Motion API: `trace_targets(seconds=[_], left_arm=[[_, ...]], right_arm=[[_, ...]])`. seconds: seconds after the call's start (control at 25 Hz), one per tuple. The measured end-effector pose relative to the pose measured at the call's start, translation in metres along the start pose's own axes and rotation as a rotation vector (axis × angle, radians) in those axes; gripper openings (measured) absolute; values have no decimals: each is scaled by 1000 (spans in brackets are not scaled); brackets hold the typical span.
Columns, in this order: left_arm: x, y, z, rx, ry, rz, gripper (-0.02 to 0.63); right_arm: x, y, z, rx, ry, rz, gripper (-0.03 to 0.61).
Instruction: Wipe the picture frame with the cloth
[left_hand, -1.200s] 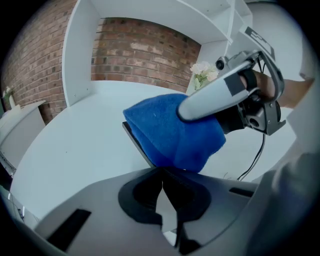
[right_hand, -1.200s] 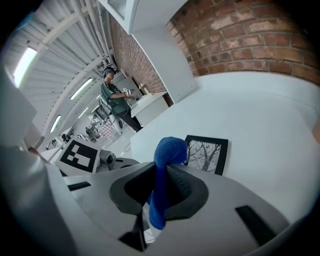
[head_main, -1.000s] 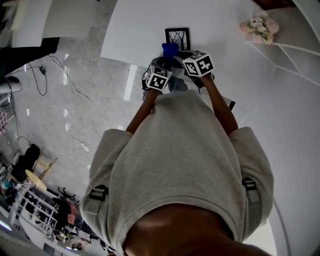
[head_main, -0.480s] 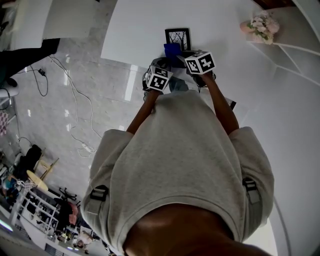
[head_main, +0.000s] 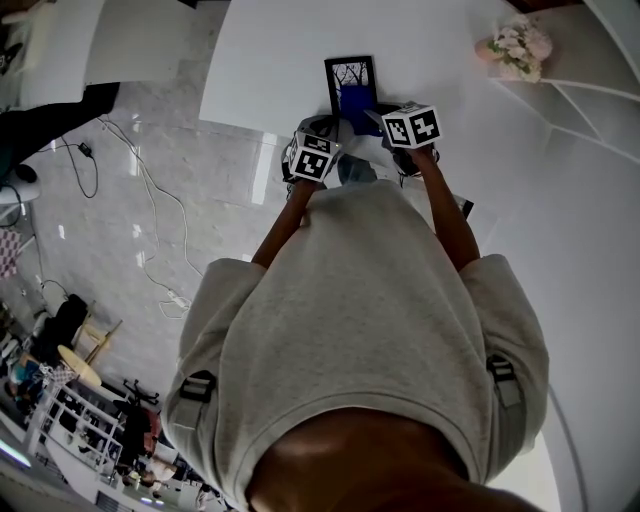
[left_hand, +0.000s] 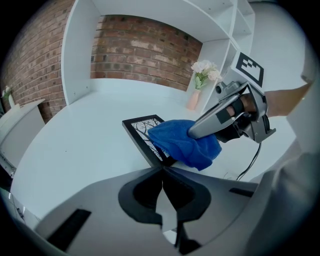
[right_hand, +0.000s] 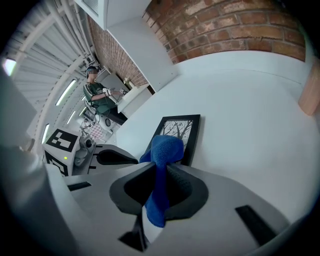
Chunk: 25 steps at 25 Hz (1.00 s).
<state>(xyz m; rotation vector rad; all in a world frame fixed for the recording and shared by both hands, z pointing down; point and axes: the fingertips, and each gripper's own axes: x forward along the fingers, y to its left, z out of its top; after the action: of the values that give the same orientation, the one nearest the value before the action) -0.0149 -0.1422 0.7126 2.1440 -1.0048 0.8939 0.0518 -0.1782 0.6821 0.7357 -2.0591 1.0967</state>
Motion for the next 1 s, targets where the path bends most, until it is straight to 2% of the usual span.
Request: trace_targets(seconds=[0.72,1.0], left_arm=[[1,1,2,-2,3,15,17],[0,0,4,5,-11,22,17]], right_arm=[[-38,-53,-14,136,-71,-71,61],[-56,-68,-17,144,-123,-121,61]])
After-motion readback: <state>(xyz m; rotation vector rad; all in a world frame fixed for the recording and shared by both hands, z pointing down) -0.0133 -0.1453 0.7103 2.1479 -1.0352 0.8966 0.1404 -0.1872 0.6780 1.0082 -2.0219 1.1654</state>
